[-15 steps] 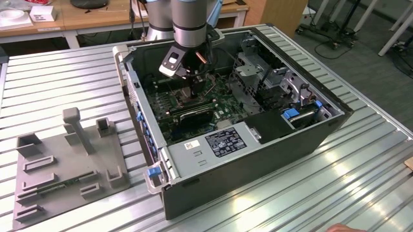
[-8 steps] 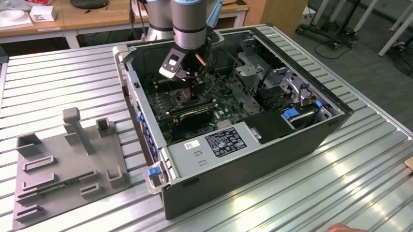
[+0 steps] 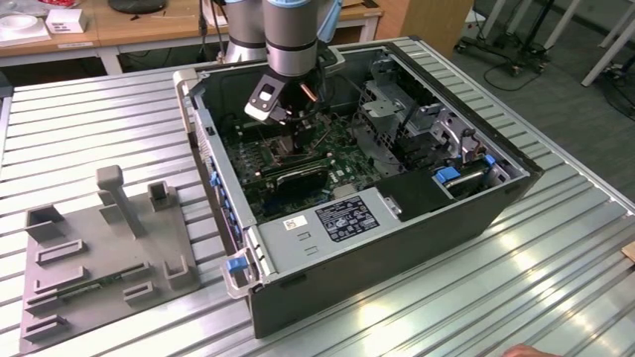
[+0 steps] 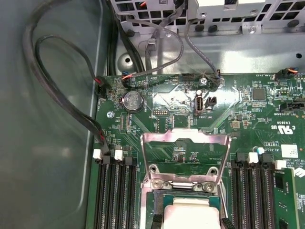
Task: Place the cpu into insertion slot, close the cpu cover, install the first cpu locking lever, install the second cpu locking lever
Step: 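Place the cpu into insertion slot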
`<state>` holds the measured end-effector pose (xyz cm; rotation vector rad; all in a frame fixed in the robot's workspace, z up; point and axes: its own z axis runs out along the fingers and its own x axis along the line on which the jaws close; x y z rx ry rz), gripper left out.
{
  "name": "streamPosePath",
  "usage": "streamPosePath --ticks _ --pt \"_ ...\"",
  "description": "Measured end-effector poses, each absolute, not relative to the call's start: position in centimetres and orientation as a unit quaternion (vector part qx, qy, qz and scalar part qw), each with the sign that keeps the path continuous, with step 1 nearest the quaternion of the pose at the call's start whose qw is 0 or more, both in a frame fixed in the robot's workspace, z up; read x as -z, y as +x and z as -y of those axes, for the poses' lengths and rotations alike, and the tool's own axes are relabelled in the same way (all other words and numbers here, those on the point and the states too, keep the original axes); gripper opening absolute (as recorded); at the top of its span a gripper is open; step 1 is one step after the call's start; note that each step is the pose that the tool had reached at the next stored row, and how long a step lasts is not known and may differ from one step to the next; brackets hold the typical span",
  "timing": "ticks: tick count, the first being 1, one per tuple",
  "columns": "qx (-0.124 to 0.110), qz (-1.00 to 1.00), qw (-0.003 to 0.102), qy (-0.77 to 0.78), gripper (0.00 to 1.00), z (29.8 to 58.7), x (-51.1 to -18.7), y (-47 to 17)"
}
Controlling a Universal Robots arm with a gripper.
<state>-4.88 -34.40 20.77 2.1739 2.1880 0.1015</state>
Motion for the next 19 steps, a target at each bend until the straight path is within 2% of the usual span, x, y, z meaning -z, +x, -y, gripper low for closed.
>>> streamPosePath --ticks 19 --pt "-0.035 -0.709 0.026 0.704 0.54 34.05 -19.94 -5.24"
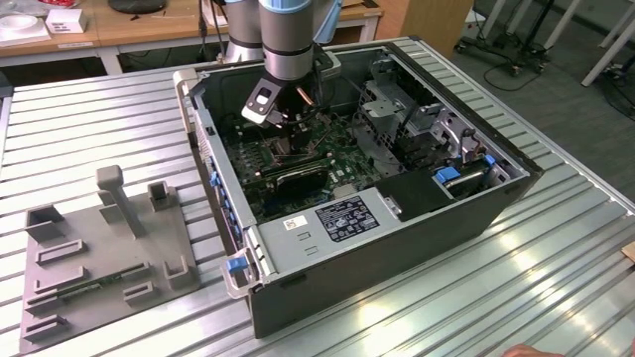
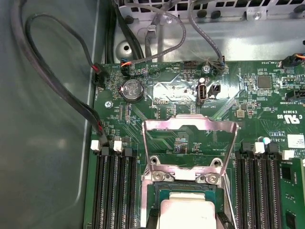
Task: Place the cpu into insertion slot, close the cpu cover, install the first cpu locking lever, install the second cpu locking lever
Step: 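Place the cpu into insertion slot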
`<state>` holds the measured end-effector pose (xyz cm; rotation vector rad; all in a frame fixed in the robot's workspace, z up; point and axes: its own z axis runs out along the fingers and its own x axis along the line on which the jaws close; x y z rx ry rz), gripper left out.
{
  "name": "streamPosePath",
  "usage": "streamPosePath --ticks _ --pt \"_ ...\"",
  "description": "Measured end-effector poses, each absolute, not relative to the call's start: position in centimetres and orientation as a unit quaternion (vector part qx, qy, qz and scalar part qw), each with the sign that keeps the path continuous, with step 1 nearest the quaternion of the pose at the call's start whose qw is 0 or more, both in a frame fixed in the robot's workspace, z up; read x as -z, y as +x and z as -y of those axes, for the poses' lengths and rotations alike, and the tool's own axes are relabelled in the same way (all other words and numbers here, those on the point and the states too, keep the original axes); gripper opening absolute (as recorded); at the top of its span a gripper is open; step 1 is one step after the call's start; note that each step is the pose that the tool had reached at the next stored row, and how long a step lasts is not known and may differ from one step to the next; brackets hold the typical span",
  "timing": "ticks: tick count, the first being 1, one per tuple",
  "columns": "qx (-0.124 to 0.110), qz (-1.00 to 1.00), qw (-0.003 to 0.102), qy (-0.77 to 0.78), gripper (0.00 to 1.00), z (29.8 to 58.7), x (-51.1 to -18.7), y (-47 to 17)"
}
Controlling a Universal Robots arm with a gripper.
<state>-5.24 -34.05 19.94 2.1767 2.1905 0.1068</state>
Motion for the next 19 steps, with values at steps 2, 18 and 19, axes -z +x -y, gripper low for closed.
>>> streamPosePath --ticks 2,18,19 --pt "-0.035 -0.709 0.026 0.704 0.54 34.04 -19.88 -5.23" --pt "-0.038 -0.705 0.023 0.708 0.54 34.04 -19.67 -5.23" --pt "-0.038 -0.705 0.023 0.708 0.54 34.04 -19.66 -5.23"
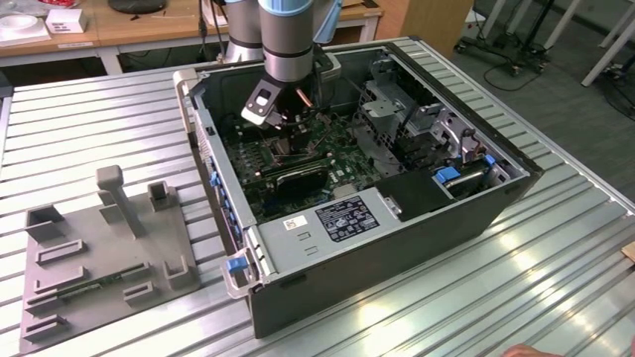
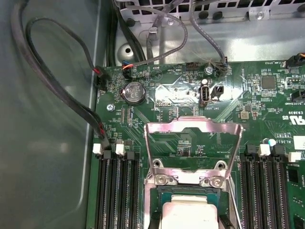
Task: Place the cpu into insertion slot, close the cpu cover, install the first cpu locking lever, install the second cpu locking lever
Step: 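Place the cpu into insertion slot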
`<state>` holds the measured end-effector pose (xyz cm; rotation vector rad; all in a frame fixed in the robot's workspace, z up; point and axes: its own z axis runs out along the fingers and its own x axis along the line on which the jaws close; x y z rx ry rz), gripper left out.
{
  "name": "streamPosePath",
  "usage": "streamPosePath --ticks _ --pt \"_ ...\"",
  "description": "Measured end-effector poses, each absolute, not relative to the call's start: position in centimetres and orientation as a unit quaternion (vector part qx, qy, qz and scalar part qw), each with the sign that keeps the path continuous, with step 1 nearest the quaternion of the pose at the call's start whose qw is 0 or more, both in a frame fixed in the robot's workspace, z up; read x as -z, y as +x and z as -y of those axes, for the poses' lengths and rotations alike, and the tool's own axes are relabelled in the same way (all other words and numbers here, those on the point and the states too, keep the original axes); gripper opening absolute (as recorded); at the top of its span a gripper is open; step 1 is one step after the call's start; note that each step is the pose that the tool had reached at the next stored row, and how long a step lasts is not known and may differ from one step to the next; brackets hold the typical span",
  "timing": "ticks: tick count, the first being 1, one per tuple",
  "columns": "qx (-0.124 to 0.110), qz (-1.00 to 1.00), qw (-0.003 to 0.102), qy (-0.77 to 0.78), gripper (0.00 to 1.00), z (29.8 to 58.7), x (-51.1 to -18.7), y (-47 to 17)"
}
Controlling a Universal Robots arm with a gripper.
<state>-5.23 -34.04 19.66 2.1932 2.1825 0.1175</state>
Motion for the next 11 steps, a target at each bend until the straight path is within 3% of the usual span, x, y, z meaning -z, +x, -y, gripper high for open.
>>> streamPosePath --ticks 11 --pt "-0.040 -0.705 0.020 0.708 0.54 34.04 -19.47 -5.23"
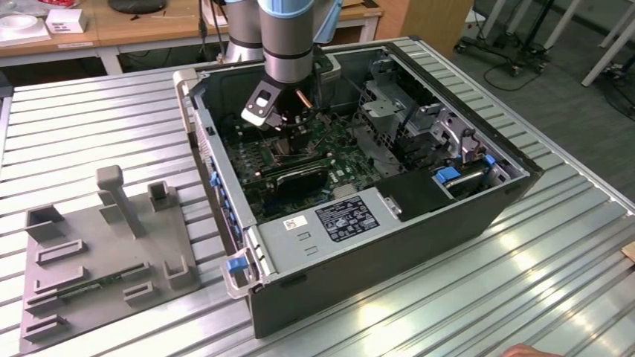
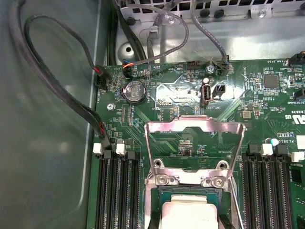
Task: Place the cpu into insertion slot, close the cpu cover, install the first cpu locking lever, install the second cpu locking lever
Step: 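Place the cpu into insertion slot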
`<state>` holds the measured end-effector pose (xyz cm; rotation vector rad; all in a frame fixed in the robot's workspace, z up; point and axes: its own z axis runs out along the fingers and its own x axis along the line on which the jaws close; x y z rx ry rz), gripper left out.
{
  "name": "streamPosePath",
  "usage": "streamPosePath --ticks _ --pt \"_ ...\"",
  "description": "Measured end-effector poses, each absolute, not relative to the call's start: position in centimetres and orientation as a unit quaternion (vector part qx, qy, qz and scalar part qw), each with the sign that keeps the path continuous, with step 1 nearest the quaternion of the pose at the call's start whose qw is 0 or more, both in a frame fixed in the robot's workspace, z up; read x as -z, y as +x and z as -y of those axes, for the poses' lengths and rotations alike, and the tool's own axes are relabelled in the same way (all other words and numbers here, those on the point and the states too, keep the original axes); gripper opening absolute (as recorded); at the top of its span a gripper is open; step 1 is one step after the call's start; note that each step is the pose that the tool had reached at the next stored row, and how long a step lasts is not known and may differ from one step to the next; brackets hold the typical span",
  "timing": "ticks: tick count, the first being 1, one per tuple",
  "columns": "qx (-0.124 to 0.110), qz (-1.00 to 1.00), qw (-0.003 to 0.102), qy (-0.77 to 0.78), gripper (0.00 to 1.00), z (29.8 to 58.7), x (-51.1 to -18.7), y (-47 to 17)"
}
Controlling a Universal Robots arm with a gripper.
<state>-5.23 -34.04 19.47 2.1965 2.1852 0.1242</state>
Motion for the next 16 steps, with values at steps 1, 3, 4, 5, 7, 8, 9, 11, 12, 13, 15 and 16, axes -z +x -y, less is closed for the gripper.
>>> streamPosePath --ticks 1,3,4,5,7,8,9,11,12,13,15,16 --pt "-0.040 -0.705 0.020 0.708 0.54 34.04 -19.46 -5.23" --pt "-0.040 -0.705 0.020 0.708 0.54 34.04 -19.45 -5.23" --pt "-0.040 -0.705 0.020 0.708 0.54 34.04 -19.45 -5.22" --pt "-0.040 -0.705 0.020 0.708 0.54 34.04 -19.42 -5.22" --pt "-0.040 -0.705 0.020 0.708 0.54 34.04 -19.32 -5.23" --pt "-0.040 -0.705 0.020 0.708 0.54 34.04 -19.32 -5.23" --pt "-0.040 -0.705 0.020 0.708 0.54 34.04 -19.32 -5.23" --pt "-0.040 -0.705 0.020 0.708 0.54 34.04 -19.31 -5.23" --pt "-0.040 -0.705 0.020 0.708 0.54 34.04 -19.30 -5.23" --pt "-0.040 -0.705 0.020 0.708 0.54 34.04 -19.30 -5.23" --pt "-0.040 -0.705 0.020 0.708 0.54 34.04 -19.26 -5.23" --pt "-0.040 -0.705 0.020 0.708 0.54 34.04 -19.26 -5.23"
